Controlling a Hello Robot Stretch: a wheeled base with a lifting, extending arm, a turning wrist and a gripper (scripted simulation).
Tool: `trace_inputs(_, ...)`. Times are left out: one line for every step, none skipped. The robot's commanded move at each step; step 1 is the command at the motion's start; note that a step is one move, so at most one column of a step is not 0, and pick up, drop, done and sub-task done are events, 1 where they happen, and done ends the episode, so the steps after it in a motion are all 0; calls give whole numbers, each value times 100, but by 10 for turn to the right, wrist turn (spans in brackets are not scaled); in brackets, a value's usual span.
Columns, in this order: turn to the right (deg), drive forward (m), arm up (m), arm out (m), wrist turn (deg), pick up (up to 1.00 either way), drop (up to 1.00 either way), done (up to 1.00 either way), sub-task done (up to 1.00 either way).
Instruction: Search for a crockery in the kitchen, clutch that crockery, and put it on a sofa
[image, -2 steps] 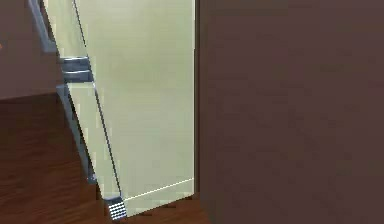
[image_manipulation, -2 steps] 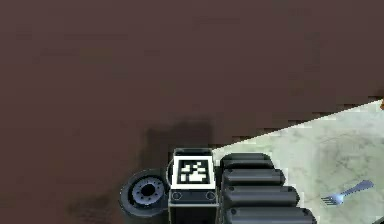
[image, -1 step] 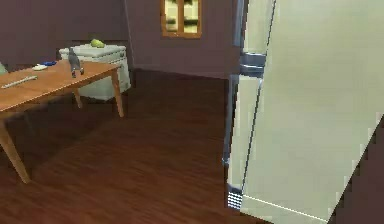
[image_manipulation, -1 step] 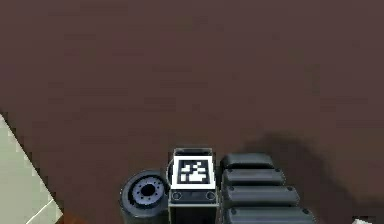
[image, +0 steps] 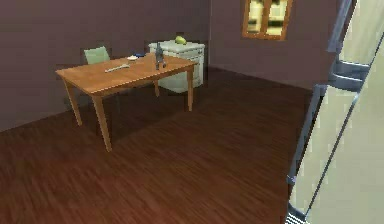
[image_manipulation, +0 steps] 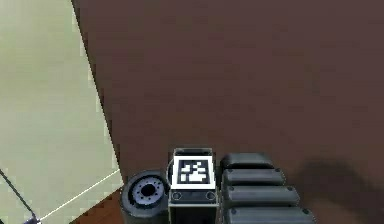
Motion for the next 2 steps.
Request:
trace_inputs(0,40,0,0,0,0,0,0,0)
trace_inputs(30,0,0,0,0,0,0,0,0)
